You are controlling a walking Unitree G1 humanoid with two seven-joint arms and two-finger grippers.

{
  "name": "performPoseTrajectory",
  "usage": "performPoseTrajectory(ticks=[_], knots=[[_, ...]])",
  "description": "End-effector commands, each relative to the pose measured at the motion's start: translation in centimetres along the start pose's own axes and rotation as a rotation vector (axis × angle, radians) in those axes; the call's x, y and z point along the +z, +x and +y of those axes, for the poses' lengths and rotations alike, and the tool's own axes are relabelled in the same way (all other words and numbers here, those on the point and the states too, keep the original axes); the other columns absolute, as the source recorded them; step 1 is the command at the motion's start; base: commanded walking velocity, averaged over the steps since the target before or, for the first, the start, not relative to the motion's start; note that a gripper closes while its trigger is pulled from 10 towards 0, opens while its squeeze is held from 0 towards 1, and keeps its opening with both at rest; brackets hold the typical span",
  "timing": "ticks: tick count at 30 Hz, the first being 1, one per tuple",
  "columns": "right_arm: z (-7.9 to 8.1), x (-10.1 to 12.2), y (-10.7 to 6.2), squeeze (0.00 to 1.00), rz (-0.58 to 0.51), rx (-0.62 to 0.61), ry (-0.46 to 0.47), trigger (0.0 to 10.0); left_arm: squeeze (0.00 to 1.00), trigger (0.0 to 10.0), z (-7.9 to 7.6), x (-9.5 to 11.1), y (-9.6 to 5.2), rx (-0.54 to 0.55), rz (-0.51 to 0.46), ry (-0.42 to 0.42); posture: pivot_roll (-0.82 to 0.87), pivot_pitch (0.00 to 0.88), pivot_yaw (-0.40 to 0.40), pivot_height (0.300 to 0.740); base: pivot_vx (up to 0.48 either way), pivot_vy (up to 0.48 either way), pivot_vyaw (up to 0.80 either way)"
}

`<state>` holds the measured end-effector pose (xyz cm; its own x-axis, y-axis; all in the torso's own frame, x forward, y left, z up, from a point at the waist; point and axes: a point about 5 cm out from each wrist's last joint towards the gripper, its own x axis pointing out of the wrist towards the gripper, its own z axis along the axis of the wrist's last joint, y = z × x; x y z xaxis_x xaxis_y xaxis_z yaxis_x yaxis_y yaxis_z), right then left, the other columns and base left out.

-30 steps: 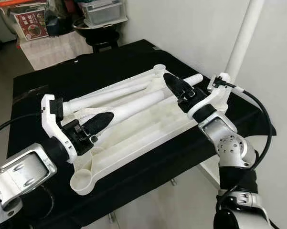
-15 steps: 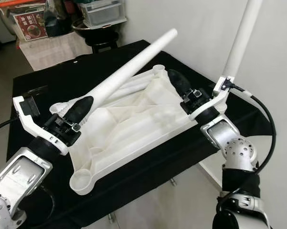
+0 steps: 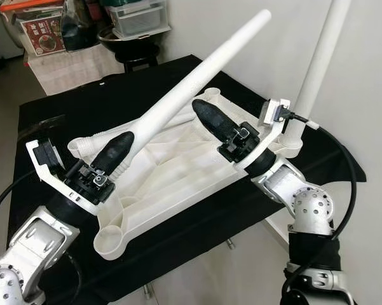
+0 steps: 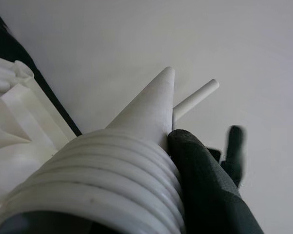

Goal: Building children table

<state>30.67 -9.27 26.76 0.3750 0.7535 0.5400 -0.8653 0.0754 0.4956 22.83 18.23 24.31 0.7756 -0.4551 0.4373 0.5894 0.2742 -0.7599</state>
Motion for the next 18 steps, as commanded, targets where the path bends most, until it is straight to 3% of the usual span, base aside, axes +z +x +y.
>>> performPoseTrajectory(ticks=[1,9,18], knots=[[0.9,-0.2,0.6,0.00,0.023,0.069,0.004,10.0,0.00,10.0,-0.2,-0.1,-0.1,-0.026,-0.018,-0.014,-0.02,0.103,0.052,0.740,0.000,0.000,0.00],[1.3,-1.9,1.7,0.00,0.105,0.080,-0.004,10.0,0.00,10.0,-1.2,-1.1,0.1,-0.106,0.009,-0.029,-0.01,0.102,0.051,0.740,0.000,0.000,0.00],[1.1,-1.8,1.3,0.00,0.117,0.077,-0.001,10.0,0.00,10.0,-1.5,-1.2,-0.1,-0.126,0.006,-0.030,-0.01,0.103,0.048,0.740,0.000,0.000,0.00]])
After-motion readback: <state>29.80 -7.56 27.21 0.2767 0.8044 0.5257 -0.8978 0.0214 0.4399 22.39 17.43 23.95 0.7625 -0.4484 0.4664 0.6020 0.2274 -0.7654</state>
